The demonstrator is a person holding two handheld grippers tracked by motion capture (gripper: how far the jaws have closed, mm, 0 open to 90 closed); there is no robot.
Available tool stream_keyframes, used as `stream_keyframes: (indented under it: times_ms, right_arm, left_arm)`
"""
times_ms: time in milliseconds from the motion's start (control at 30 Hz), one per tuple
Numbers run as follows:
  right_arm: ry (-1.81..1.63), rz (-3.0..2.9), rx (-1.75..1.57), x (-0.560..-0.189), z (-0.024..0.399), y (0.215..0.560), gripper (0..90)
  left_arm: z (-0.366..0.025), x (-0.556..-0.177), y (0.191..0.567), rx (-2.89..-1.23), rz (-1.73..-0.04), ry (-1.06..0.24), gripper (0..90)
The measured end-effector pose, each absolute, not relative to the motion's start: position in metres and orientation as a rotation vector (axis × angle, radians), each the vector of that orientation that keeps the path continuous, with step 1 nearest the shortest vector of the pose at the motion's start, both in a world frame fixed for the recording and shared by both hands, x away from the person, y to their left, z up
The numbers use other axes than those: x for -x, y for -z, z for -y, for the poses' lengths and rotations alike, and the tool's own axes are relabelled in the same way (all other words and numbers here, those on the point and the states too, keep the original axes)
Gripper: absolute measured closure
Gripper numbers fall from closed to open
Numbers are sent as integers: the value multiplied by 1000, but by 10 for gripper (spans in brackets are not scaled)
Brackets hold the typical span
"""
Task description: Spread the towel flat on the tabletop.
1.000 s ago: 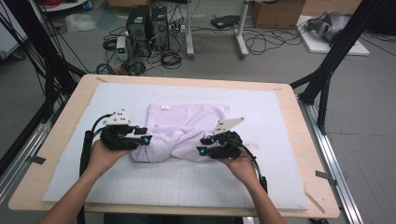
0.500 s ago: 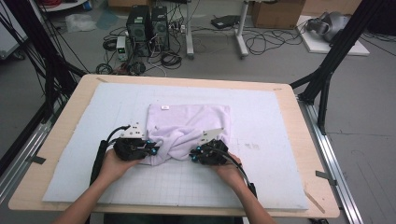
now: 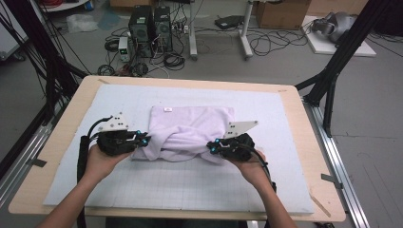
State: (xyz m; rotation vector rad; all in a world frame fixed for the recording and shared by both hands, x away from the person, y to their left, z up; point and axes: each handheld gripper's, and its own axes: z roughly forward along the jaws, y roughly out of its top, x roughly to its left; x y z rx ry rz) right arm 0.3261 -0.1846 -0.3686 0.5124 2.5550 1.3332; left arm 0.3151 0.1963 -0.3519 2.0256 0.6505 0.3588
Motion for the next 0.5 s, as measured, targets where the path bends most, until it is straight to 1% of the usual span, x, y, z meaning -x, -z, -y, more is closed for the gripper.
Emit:
stream_keyframes:
  times_ms: [167,267,333,433,500]
  right_arm:
    - [-1306,-2503,-512,-329,197,338,867]
    - [-1269,-2508,-533,-344,197,334,867]
    - [-1225,-2534,-567,-359,193,342,867]
    - [-1149,-2603,-652,-386,188,367,866]
    - [-1138,-2616,-714,-400,185,382,865]
  left_arm:
    - [-190,-319,340,-2040,-620,-340,805]
    - [-184,-332,345,-2057,-645,-333,804]
    - [-181,-347,356,-2080,-685,-330,803]
    - [-177,-368,374,-2117,-740,-293,799]
    - [-175,-380,385,-2139,-775,-299,796]
